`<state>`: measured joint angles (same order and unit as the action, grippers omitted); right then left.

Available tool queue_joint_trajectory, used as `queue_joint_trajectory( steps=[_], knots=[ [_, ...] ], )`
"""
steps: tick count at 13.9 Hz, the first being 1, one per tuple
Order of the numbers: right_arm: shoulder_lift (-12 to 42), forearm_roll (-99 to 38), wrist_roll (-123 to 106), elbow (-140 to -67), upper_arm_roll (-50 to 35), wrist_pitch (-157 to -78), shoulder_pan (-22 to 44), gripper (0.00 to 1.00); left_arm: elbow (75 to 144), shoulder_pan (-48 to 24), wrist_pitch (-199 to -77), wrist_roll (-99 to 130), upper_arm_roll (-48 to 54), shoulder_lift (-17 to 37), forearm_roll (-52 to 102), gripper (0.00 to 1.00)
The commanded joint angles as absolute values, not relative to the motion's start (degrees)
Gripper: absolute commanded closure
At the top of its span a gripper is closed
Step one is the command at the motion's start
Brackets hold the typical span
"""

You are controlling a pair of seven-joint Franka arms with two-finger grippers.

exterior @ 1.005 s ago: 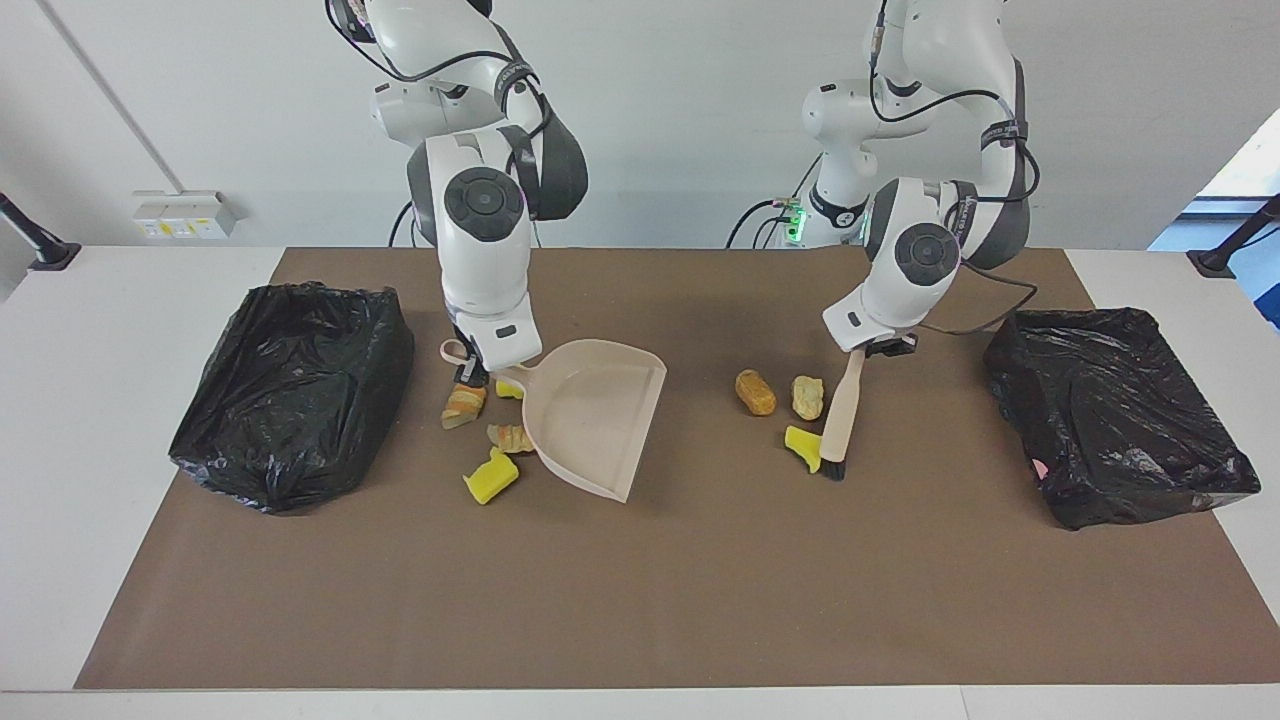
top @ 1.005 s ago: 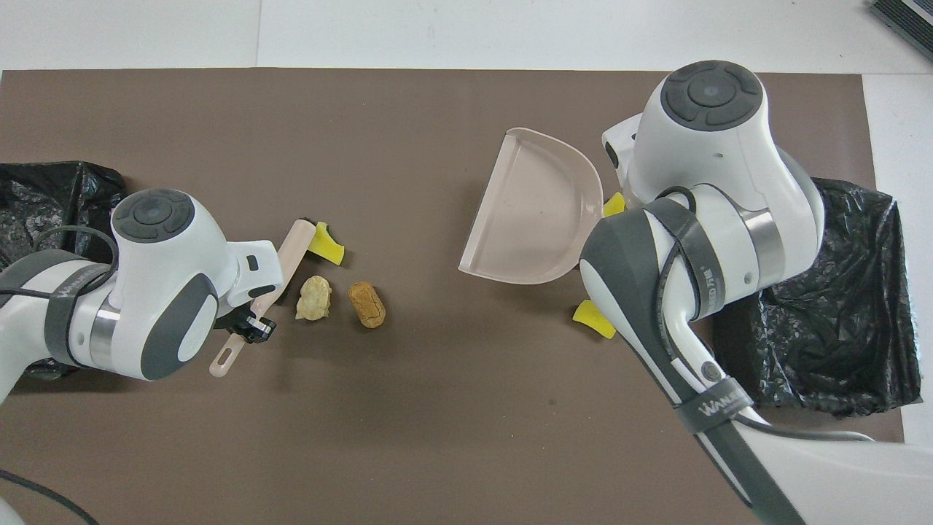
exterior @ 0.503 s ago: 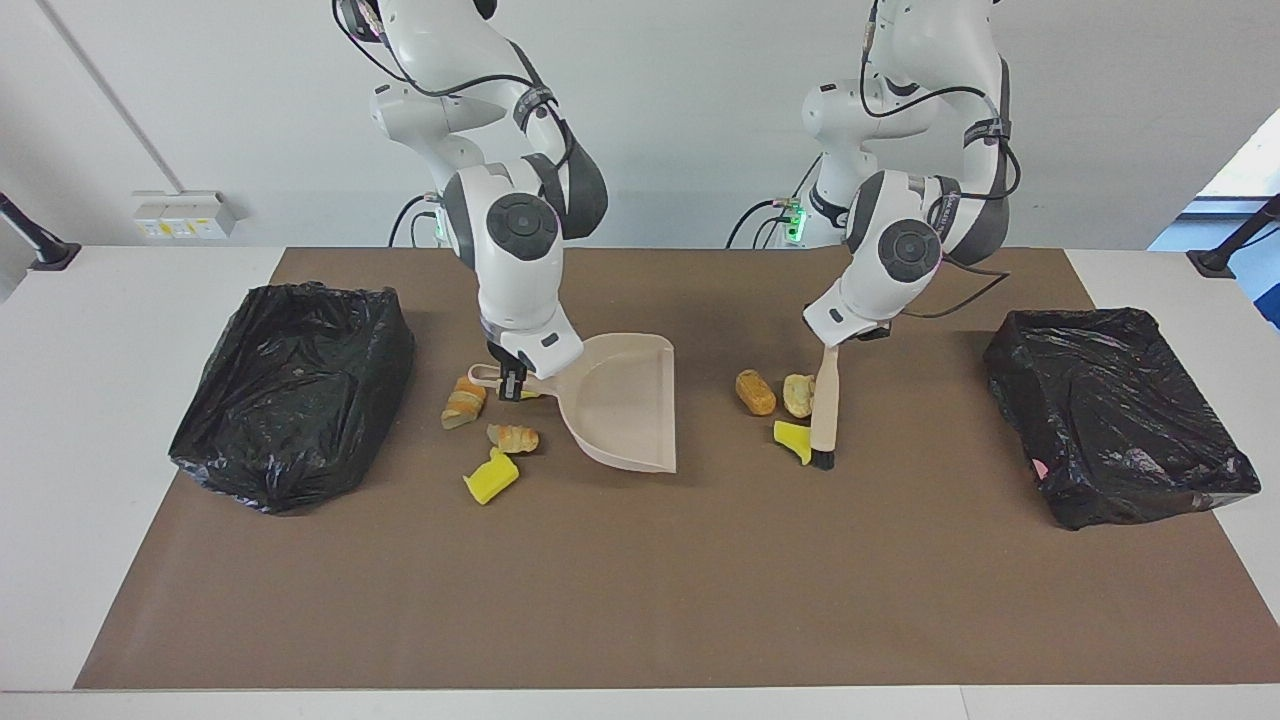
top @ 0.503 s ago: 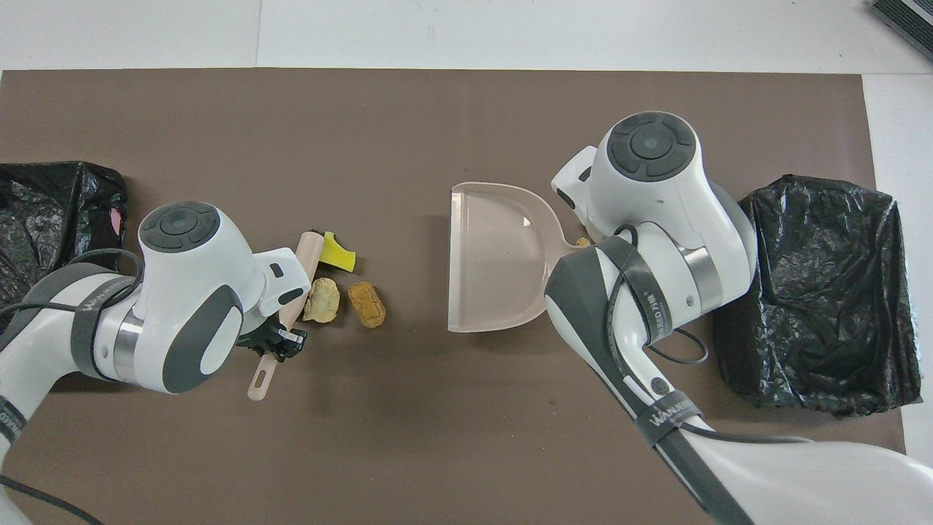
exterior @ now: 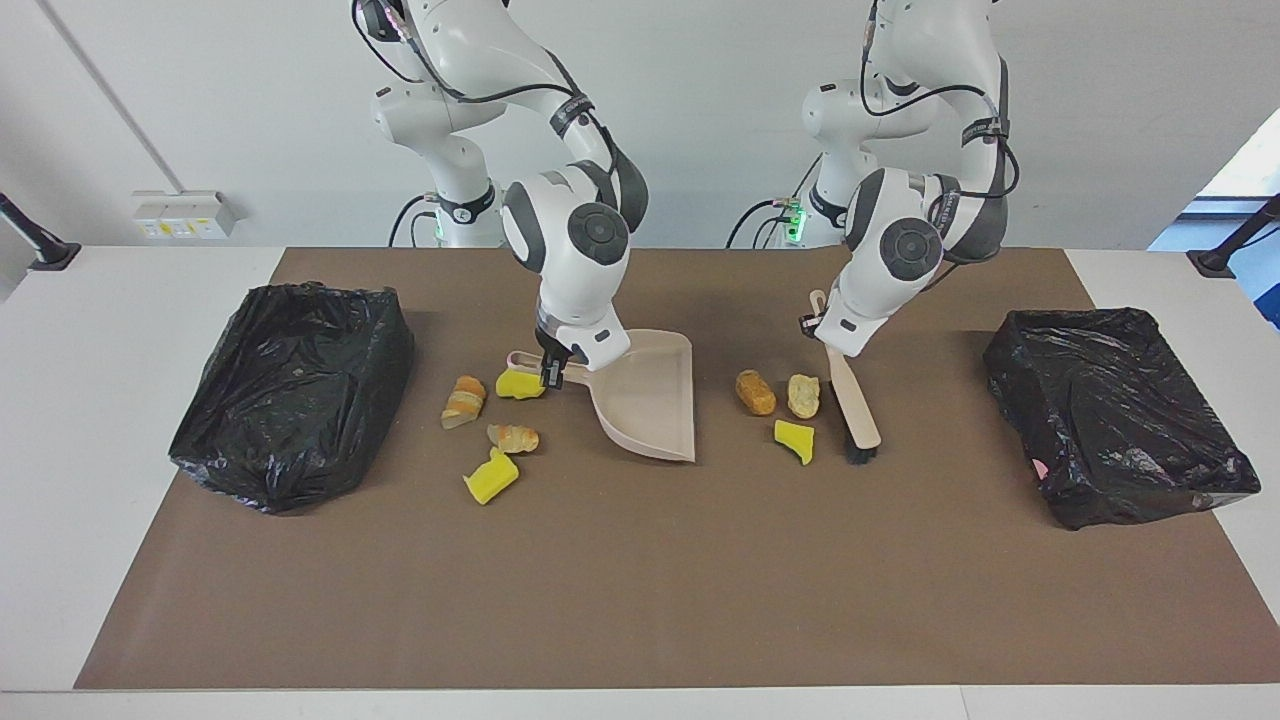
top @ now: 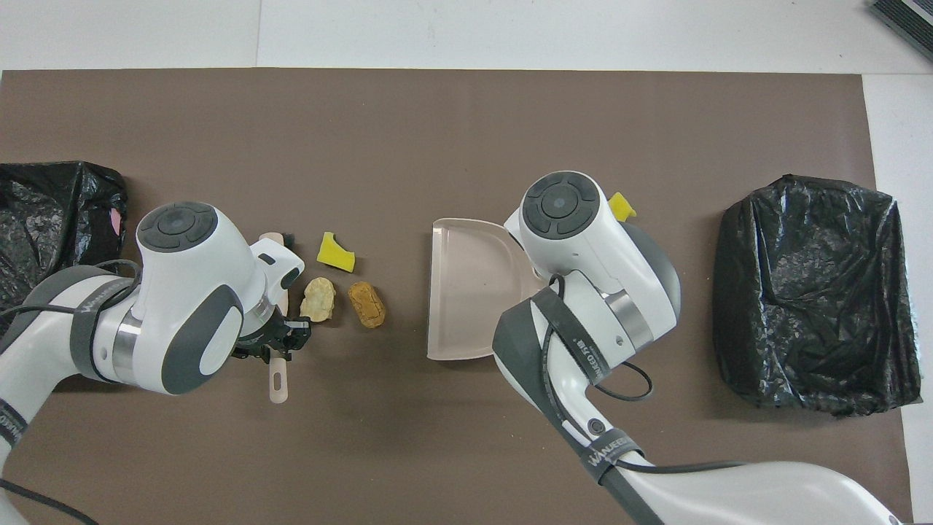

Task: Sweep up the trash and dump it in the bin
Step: 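Lower the dustpan beside the bread while the left gripper positions the brush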

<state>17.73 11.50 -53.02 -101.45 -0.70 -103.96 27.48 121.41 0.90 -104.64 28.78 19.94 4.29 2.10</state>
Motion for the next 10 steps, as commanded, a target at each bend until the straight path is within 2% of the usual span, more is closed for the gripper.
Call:
queue_joint_trajectory(
  steps=[1, 4, 10],
  knots=[
    [16.17, 13.44, -51.07, -103.80, -0.88, -105.21, 27.60, 1.00, 124.09, 0.35, -103.80, 31.29, 19.60, 1.94, 2.90, 1.00],
    [16.26, 13.71, -46.86, -104.94, -0.88, -105.99, 30.05, 1.00, 128.83, 0.26, -103.97, 31.73, 21.18, -1.40, 5.43, 1.00],
    [16.26, 13.80, -44.65, -105.56, -0.97, -106.52, 30.67, 1.00, 128.85, 0.18, -109.85, 32.53, 28.19, -1.06, 10.90, 1.00]
  ],
)
